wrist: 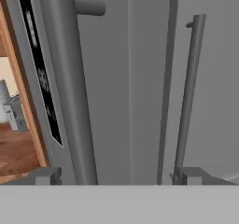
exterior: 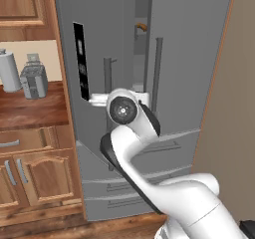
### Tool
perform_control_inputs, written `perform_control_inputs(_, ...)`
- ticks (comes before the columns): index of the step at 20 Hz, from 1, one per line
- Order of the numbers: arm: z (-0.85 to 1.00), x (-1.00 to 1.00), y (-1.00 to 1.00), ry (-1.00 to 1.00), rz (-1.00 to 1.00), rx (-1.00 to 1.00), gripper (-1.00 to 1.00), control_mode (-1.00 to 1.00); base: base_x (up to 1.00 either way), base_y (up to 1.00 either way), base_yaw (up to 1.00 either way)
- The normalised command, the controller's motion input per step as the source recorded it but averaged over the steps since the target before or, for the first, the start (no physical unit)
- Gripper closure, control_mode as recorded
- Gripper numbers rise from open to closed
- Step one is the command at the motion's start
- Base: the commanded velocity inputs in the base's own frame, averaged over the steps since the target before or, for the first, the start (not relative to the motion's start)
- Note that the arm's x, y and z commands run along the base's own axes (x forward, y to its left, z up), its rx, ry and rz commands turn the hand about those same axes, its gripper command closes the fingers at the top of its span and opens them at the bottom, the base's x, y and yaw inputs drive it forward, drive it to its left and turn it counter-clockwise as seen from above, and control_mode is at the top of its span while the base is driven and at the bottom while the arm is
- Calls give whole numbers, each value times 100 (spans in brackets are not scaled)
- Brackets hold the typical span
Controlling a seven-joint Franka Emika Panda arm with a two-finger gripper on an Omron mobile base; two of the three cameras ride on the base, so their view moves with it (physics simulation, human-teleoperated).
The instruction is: Retrieve the banana and mango from the fridge and place them into the bowl on the dining table.
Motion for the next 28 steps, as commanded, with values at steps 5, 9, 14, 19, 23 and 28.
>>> perform_control_inputs(5,44,-100,-42,-14,4,24,-100,-100,0,0,0)
perform_control_inputs(9,10,-91,-80,-10,12,41,-100,-100,0,0,0)
perform_control_inputs(14,25,-33,-83,-1,3,52,-100,-100,0,0,0)
perform_control_inputs(19,34,-1,-98,3,0,59,-100,-100,0,0,0)
perform_control_inputs(23,15,5,-83,10,0,52,-100,-100,0,0,0)
perform_control_inputs(28,-7,1,-33,-1,-2,33,-100,-100,0,0,0)
